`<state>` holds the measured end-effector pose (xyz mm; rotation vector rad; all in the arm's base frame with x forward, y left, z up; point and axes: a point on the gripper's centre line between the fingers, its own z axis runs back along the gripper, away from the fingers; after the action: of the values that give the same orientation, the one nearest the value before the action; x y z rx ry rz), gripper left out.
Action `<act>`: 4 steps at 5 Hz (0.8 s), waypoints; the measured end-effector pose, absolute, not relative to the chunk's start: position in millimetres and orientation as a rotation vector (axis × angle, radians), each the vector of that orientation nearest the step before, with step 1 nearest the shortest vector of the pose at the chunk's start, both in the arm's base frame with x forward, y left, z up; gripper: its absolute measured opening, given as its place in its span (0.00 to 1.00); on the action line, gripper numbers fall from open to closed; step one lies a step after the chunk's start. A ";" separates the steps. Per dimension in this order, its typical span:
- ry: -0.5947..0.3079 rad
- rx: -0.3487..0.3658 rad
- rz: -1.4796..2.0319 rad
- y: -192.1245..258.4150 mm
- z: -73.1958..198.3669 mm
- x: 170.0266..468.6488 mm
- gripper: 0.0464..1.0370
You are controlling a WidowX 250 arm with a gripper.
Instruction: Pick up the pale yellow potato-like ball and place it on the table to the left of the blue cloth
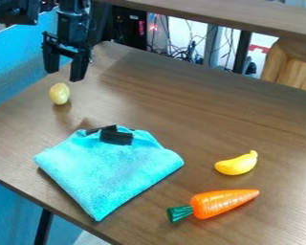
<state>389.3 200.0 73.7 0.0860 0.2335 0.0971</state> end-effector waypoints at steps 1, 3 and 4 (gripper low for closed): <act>0.251 0.097 0.148 200.6 59.7 384.6 0.97; 0.233 0.109 0.198 200.2 45.9 385.3 0.97; 0.247 0.129 0.229 202.6 48.3 382.9 0.97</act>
<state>382.9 202.6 48.3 0.1291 0.2470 0.2289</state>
